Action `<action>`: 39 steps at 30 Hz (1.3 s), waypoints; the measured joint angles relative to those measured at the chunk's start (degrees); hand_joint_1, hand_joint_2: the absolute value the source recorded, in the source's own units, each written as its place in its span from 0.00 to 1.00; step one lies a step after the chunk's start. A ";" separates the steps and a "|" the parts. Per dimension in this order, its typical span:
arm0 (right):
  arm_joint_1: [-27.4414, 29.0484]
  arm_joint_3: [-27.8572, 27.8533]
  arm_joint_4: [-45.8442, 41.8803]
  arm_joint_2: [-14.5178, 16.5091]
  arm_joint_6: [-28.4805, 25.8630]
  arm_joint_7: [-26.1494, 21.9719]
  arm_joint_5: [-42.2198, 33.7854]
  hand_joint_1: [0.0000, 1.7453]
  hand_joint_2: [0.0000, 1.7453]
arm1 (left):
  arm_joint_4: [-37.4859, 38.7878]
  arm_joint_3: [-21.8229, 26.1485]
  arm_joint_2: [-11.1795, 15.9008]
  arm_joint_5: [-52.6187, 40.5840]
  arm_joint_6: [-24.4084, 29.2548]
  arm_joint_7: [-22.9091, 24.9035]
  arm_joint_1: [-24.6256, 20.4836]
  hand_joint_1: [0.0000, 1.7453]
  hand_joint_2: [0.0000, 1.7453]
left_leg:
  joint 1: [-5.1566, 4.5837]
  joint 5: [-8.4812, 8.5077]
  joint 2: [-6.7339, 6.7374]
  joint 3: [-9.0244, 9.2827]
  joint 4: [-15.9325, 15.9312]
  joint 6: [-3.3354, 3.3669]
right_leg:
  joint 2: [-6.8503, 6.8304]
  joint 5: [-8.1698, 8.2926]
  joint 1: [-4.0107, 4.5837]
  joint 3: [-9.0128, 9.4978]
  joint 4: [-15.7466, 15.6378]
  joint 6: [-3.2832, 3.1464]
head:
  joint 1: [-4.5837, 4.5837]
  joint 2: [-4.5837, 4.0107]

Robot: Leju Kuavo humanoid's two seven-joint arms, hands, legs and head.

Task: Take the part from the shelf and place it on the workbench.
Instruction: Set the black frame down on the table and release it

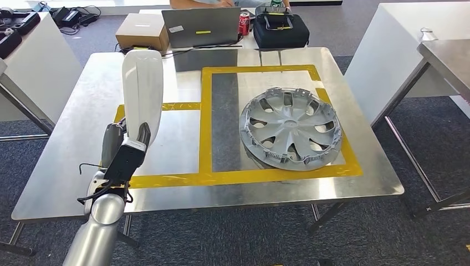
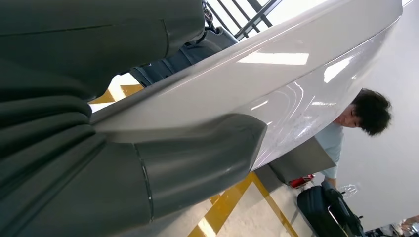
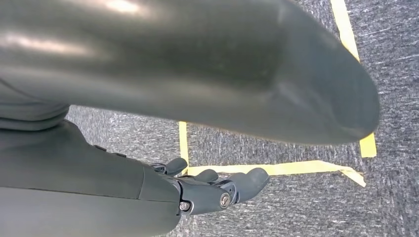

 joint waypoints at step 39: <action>-0.05 -0.18 0.00 0.52 0.81 -0.50 2.13 0.00 0.00 | 35.28 -4.63 4.43 -36.29 22.26 11.99 -17.77 1.00 1.00 | 0.19 0.25 -0.04 0.29 -0.37 -0.41 | -0.03 -0.01 0.17 0.16 0.06 -0.06 | 0.00 0.00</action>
